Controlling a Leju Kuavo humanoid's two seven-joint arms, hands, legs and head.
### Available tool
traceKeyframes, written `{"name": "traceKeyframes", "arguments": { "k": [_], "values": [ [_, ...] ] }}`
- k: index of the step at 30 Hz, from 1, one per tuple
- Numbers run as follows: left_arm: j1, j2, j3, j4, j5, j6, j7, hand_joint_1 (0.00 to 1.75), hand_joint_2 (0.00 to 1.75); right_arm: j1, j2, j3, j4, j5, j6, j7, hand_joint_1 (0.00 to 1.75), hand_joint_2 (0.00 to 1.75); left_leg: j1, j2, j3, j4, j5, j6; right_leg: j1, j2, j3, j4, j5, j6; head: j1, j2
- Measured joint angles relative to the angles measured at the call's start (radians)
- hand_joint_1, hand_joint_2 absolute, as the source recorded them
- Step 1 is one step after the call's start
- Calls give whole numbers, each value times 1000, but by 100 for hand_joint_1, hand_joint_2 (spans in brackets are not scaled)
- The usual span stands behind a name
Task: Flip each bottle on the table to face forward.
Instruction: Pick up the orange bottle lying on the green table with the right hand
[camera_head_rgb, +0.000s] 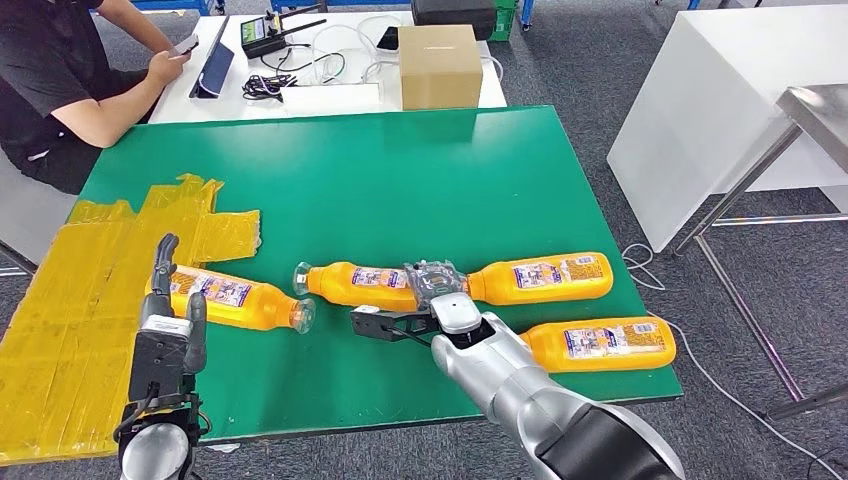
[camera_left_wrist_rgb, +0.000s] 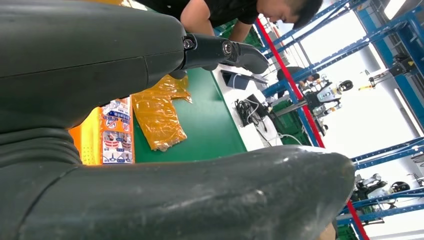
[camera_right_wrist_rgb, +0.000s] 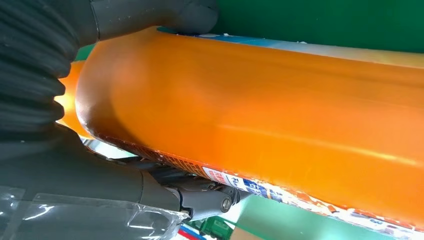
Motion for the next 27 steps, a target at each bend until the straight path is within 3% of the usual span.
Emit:
{"name": "traceKeyframes", "arguments": {
  "k": [10, 11, 14, 16, 22, 27],
  "values": [
    [0, 0, -2, 0, 11, -5, 4, 0, 0, -1, 2, -4, 6, -9, -14, 4, 175, 175, 0, 0, 2, 0, 0, 0, 0, 0, 2, 0, 0, 0, 0, 0],
    [3, 0, -4, 0, 52, -39, 22, 0, 44, 12, 1, -12, 3, -18, -75, 12, 175, 175, 0, 0, 2, 0, 0, 0, 0, 0, 2, 0, 0, 0, 0, 0],
    [50, 0, -6, -8, 444, -311, 141, 0, 175, 117, -7, -71, -97, -94, -446, -44, 175, 175, 0, -1, -2, 0, 0, 0, 0, 0, 0, 0, 0, 0, 0, 0],
    [76, 0, -5, -11, 595, -403, 169, 0, 175, 155, -10, -94, -157, -126, -547, -99, 175, 175, 0, -1, -4, 0, 0, 0, 0, 0, -2, 0, 0, 0, 0, 0],
    [121, 2, -3, -10, 783, -527, 171, 0, 175, 226, -4, -110, -297, -291, -603, -261, 175, 175, 0, -1, -8, 0, 0, 0, 0, 0, -6, 0, 0, 0, 0, 0],
    [150, 2, -15, -9, 817, -578, 128, 0, 175, 293, 0, -62, -485, -328, -612, -286, 175, 175, 0, -1, -9, 0, 0, 0, 0, 0, -8, 0, 0, 0, 0, 0]
  ]
}}
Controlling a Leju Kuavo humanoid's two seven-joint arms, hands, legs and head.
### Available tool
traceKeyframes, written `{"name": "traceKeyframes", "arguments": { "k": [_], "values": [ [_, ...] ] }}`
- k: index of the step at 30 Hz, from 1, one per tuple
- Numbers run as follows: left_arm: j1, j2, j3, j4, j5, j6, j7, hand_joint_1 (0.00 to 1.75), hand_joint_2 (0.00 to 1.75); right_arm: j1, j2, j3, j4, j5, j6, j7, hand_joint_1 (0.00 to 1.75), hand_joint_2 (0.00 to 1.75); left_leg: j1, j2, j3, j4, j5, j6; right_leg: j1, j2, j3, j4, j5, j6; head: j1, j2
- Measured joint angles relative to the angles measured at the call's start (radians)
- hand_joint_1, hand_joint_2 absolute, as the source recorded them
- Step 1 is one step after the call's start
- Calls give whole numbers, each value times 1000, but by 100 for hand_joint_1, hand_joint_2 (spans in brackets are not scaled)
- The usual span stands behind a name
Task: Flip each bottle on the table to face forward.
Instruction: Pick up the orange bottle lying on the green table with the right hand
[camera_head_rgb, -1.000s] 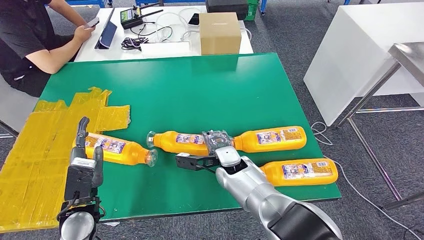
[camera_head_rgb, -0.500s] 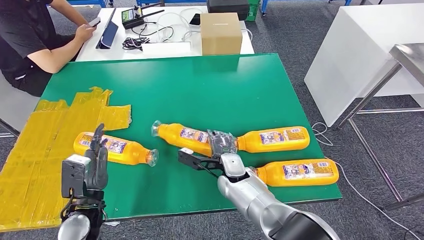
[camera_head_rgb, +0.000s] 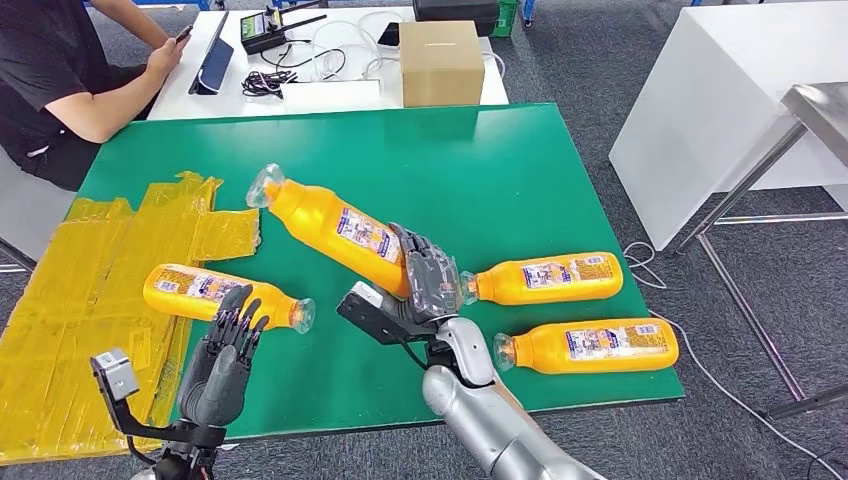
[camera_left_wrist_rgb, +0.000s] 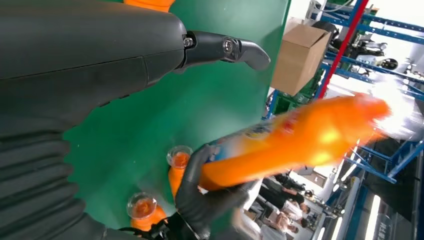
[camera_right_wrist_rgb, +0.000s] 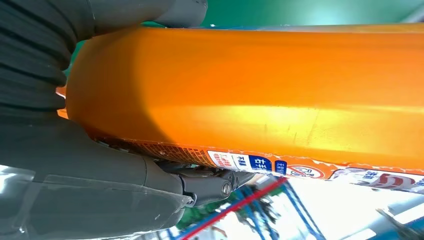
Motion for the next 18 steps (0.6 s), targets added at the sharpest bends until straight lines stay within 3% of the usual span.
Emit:
{"name": "traceKeyframes", "arguments": {
  "k": [5, 13, 18],
  "values": [
    [6, 0, -19, -7, -10, 7, -9, 0, 175, 29, 1, 60, -87, 18, 7, 11, 175, 175, 0, 0, 0, 0, 0, 0, 0, 0, 0, 0, 0, 0, 0, 0],
    [4, -2, -39, -20, -10, 19, -16, 0, 175, 38, 12, 135, -94, 46, 26, 28, 175, 175, 0, 0, 0, 0, 0, 0, 0, 0, 0, 0, 0, 0, 0, 0],
    [0, -1, -38, -31, 4, 28, -28, 0, 175, 37, 24, 185, -80, 58, 98, 51, 175, 175, 0, 0, -1, 0, 0, 0, 0, 0, -1, 0, 0, 0, 0, 0]
  ]
}}
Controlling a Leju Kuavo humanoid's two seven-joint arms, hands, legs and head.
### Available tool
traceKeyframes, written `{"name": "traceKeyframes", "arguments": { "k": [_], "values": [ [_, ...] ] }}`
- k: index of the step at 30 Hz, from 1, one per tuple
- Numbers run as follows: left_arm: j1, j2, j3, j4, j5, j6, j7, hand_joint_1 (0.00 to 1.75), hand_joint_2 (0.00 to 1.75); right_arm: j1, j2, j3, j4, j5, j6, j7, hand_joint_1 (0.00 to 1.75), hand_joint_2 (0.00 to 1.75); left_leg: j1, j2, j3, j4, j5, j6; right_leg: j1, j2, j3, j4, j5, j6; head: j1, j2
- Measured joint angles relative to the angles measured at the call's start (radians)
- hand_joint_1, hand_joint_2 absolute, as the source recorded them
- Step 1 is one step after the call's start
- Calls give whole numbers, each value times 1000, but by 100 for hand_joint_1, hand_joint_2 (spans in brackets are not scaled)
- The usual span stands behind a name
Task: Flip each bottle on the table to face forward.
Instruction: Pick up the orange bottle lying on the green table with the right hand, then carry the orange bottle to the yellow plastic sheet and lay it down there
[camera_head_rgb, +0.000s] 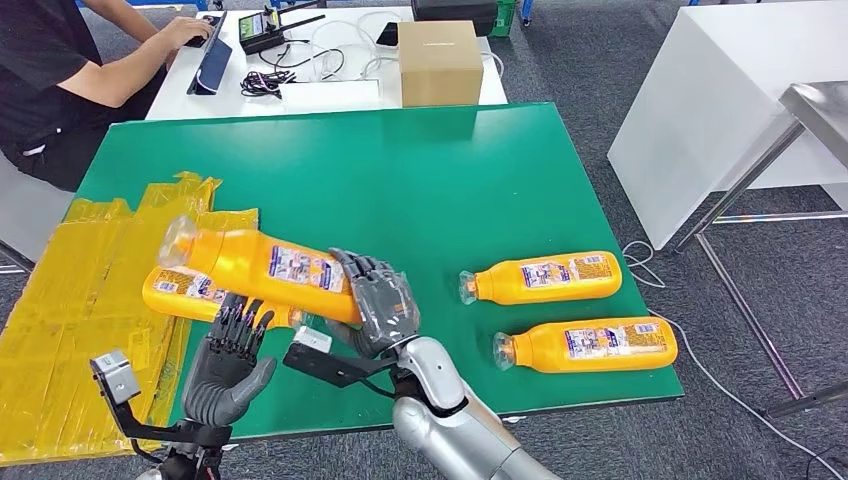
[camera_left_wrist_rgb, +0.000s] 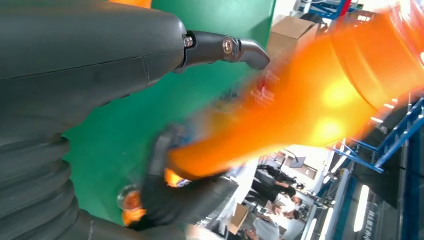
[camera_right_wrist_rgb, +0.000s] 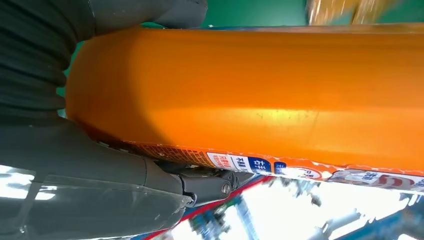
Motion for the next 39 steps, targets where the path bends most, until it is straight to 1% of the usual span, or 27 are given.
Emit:
{"name": "traceKeyframes", "arguments": {
  "k": [4, 8, 13, 22, 26, 29, 33, 39],
  "values": [
    [0, 0, 11, -7, 18, 15, -3, 0, 175, -14, 19, 54, 37, 17, 33, 25, 175, 175, 0, 0, 0, 0, 0, 0, 0, 0, 0, 0, 0, 0, 0, 0],
    [-2, 0, 30, -9, 58, 35, 2, 0, 175, -34, 28, 118, 75, 26, 34, 17, 175, 175, 1, 0, 0, 0, 0, 0, 0, 0, -1, 0, 0, 0, 0, 0],
    [-12, 0, 57, -10, 111, 40, 15, 0, 175, -32, 35, 196, 95, 36, 35, 6, 175, 175, 0, 0, -1, 0, 0, 0, 0, 0, -1, 0, 0, 0, 0, 0],
    [-12, 0, 87, -12, 166, 41, 31, 0, 175, -44, 41, 270, 112, 24, 33, 17, 175, 175, 0, 1, -1, 0, 0, 0, 0, 0, -1, 0, 0, 0, 0, 0],
    [-11, 0, 91, -15, 166, 48, 31, 31, 175, -51, 42, 286, 119, 8, 36, 19, 175, 175, 0, 1, -1, 0, 0, 0, 0, 0, -1, 0, 0, 0, 0, 0],
    [-9, 0, 92, -19, 164, 56, 26, 31, 175, -58, 42, 298, 121, -10, 38, 21, 175, 175, 0, 1, -1, 0, 0, 0, 0, 0, -1, 0, 0, 0, 0, 0],
    [-8, 0, 92, -25, 163, 59, 24, 175, 175, -63, 42, 304, 121, -17, 39, 22, 174, 175, 0, 1, -1, 0, 0, 0, 0, 0, -1, 0, 0, 0, 0, 0],
    [-4, 0, 102, -32, 154, 67, 11, 175, 175, -66, 37, 316, 110, -29, 55, 37, 171, 175, 0, 1, -1, 0, 0, 0, 0, 0, -1, 0, 0, 0, 0, 0]
  ]
}}
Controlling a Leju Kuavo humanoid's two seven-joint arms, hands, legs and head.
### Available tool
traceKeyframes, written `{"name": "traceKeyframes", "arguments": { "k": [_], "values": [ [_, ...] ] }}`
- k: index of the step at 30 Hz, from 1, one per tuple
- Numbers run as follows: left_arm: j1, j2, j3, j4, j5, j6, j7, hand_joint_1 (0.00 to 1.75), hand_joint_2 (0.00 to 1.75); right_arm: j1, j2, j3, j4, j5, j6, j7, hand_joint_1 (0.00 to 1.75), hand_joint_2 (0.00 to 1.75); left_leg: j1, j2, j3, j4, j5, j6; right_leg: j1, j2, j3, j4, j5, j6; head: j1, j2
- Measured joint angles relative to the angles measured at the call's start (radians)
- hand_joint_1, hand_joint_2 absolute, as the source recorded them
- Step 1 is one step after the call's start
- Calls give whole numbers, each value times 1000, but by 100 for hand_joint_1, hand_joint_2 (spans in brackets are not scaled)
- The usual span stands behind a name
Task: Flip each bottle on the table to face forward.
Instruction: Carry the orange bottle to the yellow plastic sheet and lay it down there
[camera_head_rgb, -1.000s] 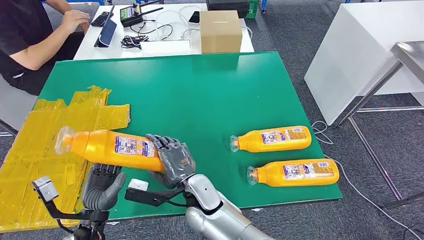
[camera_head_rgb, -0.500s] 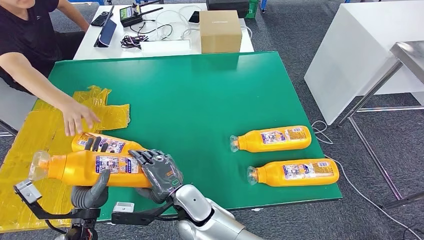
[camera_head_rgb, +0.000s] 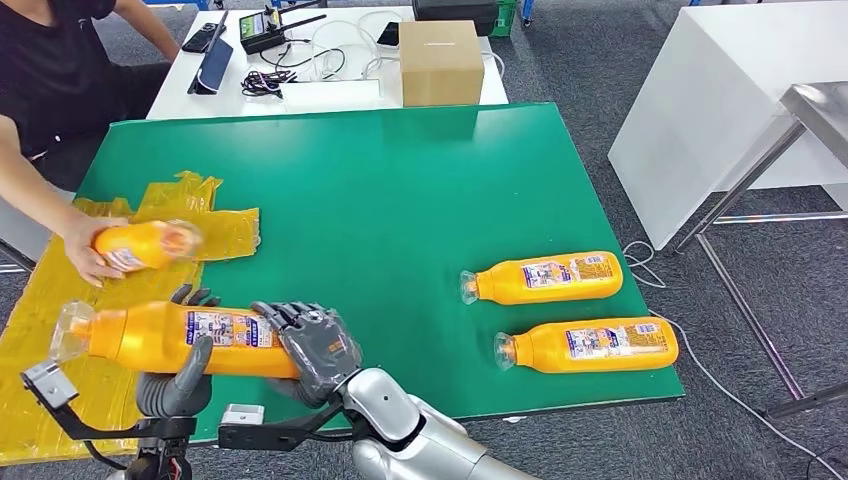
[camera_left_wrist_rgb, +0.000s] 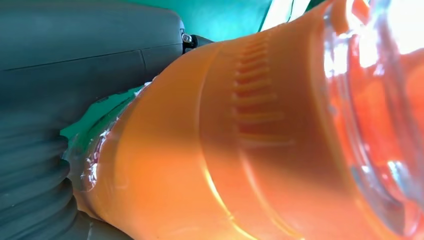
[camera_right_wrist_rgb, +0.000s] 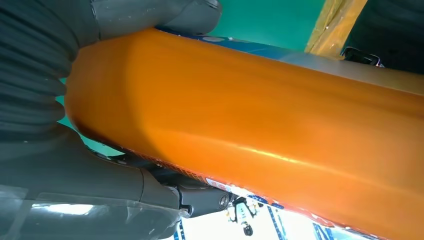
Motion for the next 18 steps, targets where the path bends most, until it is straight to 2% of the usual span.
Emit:
{"name": "traceKeyframes", "arguments": {
  "k": [2, 5, 9, 10, 12, 13, 14, 16, 18],
  "values": [
    [2, -1, 3, -3, -3, 1, -3, 175, 175, 0, -2, 2, -9, -1, 7, 4, 170, 175, 0, 0, 0, 0, 0, 0, 0, 0, 0, 0, 0, 0, 0, 0],
    [2, -2, 5, -7, -21, 12, -9, 175, 175, 0, -3, 2, -19, -2, 14, 10, 159, 175, 0, 0, 0, 0, 0, 0, 0, 0, 0, 0, 0, 0, 0, 0],
    [1, -4, 2, -17, -107, 65, -27, 175, 175, 3, -8, 0, -33, 0, 13, 38, 153, 175, 0, 0, 0, 0, 0, 0, 0, 0, 0, 0, 0, 0, 0, 0],
    [1, -6, 2, -20, -124, 75, -30, 175, 175, 4, -10, -1, -36, 1, 12, 42, 127, 175, 0, 0, 0, 0, 0, 0, 0, 0, 0, 0, 0, 0, 0, 0],
    [1, -9, 0, -24, -145, 87, -34, 175, 175, 6, -14, -4, -42, 3, 11, 47, 49, 175, 0, 0, 0, 0, 0, 0, 0, 0, 0, 0, 0, 0, 0, 0],
    [0, -10, -2, -26, -155, 94, -37, 175, 175, 7, -16, -5, -45, 4, 10, 51, 12, 131, 0, 0, 0, 0, 0, 0, 0, 0, 0, 0, 0, 0, 0, 0],
    [-1, -10, -4, -28, -171, 103, -41, 175, 175, 8, -17, -7, -47, 6, 7, 56, 0, 87, 0, 0, 0, 0, 0, 0, 0, 0, 0, 0, 0, 0, 0, 0],
    [-3, -11, -7, -32, -217, 129, -54, 175, 175, 13, -23, -16, -51, 9, 0, 74, 0, 0, 0, 0, 0, 0, 0, 0, 0, 0, 0, 0, 0, 0, 0, 0],
    [-5, -10, -8, -37, -279, 165, -74, 175, 175, 23, -39, -34, -60, 11, -7, 94, 0, 0, 0, 0, 0, 0, 0, 0, 0, 0, 0, 0, 0, 0, 0, 0]
  ]
}}
